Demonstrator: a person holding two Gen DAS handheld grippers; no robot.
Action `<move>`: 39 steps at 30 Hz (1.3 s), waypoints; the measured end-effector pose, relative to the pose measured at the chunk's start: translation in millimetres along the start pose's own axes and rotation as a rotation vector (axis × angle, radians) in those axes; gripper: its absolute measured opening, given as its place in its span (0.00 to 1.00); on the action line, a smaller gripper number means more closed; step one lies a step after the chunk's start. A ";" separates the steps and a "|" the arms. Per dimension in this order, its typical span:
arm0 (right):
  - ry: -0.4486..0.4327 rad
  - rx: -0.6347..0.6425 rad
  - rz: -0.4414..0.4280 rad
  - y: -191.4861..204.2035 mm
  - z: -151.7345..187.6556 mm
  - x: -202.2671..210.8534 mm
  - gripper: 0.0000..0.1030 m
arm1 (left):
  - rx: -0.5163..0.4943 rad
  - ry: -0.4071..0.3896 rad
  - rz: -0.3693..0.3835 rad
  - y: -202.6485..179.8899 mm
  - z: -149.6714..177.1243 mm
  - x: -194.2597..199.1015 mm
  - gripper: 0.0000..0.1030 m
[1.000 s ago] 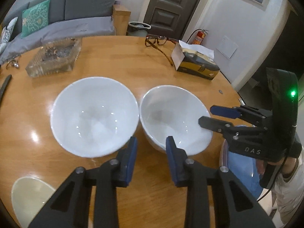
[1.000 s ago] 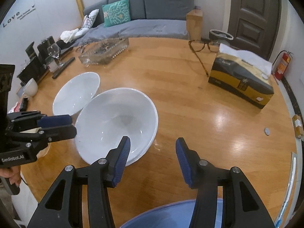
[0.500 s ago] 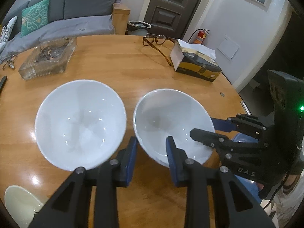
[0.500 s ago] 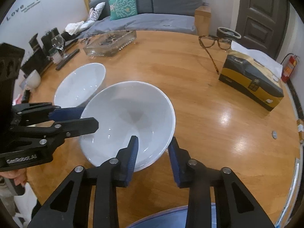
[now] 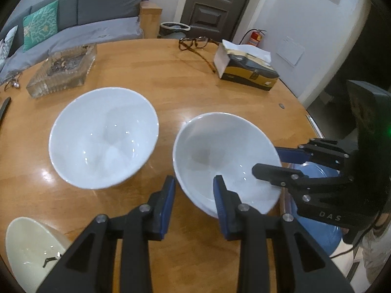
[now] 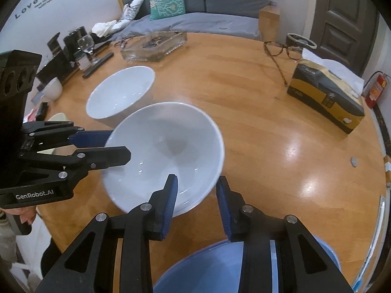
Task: Organize plates and bowls
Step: 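Lift the white bowl off the table with both grippers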
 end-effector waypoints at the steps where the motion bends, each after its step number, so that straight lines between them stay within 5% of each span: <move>1: 0.003 -0.006 -0.003 -1.0 -0.2 -1.1 0.26 | 0.005 0.002 0.002 0.7 -0.5 -2.8 0.27; 17: 0.003 -0.018 0.012 6.2 2.9 -1.2 0.26 | 0.003 0.002 -0.022 -2.7 -1.0 -9.1 0.25; 21: -0.013 -0.005 0.035 6.7 1.7 -0.2 0.16 | -0.004 0.014 -0.035 -1.2 1.7 -8.9 0.25; 39: -0.024 0.001 0.022 8.7 -1.4 2.8 0.14 | 0.008 0.007 -0.044 4.6 1.7 0.7 0.19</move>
Point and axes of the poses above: each gripper's, at about its wrist camera, not at the fingertips, and x roughly against the way its jaws point, y to its left, z to its underside, the point moved 3 cm from there along -x, roughly the way its jaws point, and after that the axes turned 5 degrees about z, right-handed, at the moved point
